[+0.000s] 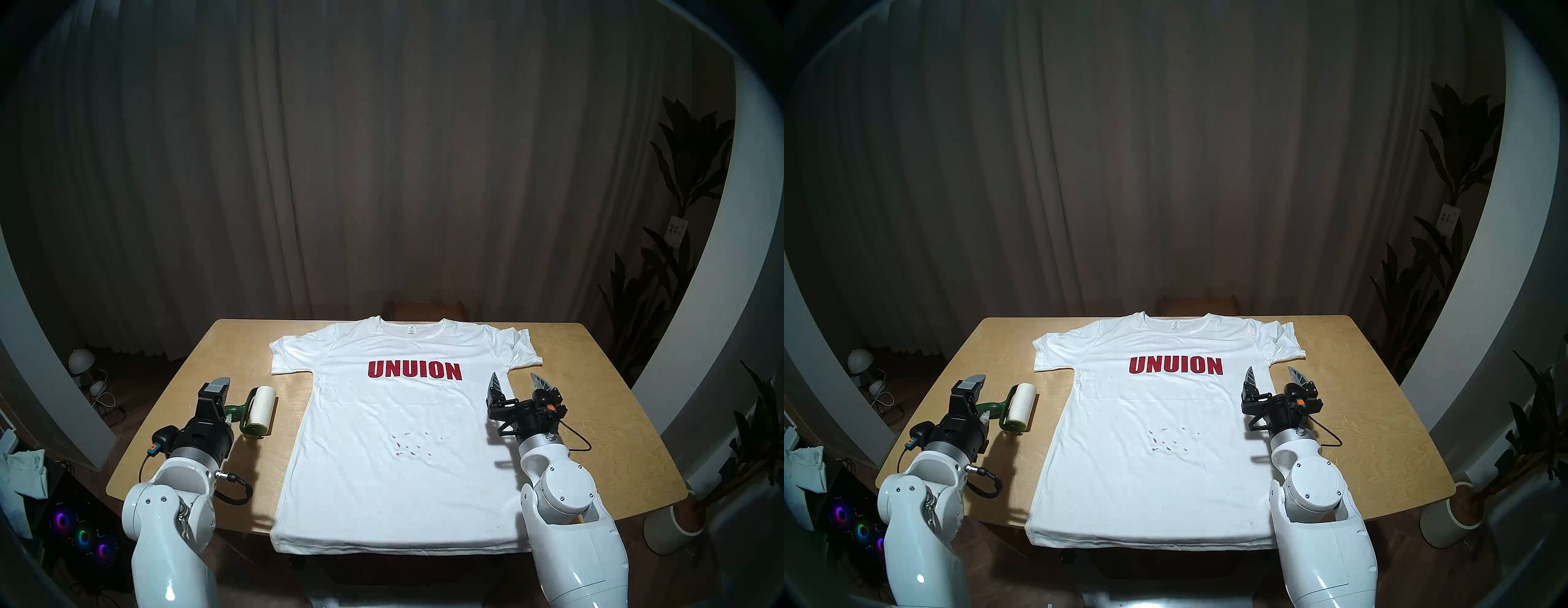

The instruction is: Use the fur roller to clean a top

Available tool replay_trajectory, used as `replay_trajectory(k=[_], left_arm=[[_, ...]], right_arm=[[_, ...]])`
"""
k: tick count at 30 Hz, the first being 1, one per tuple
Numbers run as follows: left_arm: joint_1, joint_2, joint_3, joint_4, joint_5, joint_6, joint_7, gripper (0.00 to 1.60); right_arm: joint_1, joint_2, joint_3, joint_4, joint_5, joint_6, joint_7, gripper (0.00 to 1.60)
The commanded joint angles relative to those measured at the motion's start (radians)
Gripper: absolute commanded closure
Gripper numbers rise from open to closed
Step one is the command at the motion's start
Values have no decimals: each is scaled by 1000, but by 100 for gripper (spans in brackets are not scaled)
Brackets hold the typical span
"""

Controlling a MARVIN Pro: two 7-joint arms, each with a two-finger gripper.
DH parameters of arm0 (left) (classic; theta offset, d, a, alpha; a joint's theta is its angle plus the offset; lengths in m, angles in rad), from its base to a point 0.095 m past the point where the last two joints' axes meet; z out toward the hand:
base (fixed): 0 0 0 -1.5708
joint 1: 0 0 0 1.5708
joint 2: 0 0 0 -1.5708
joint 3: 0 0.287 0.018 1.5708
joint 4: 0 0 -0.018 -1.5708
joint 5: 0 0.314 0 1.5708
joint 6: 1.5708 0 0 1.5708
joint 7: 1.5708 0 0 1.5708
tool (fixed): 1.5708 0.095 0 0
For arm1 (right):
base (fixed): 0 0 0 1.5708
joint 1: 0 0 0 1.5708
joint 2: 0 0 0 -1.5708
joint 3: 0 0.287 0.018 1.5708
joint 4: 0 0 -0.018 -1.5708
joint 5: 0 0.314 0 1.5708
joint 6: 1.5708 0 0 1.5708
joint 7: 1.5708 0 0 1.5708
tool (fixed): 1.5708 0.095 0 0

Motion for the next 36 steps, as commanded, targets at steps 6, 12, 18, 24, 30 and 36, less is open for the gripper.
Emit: replay_trajectory(k=[6, 12, 18, 24, 30, 36], left_arm=[[-9, 130, 32, -32, 146, 35, 7, 0], [-30, 60, -21, 14, 42, 24, 9, 0], [-55, 34, -65, 70, -56, 28, 8, 0], [-69, 46, -77, 94, -82, 19, -9, 0], [-49, 103, -41, 62, 22, 22, -14, 0], [-69, 71, -58, 62, -19, 21, 28, 0]], right_arm=[[22, -3, -11, -4, -30, -51, -28, 0], [22, -4, -8, -10, 3, -62, -14, 0], [32, -9, -8, -3, 17, -64, -13, 0], [41, -15, -12, 5, 20, -68, -16, 0], [47, -5, -18, 11, 6, -60, -13, 0], [53, 0, -16, 31, 3, -75, -5, 0]])
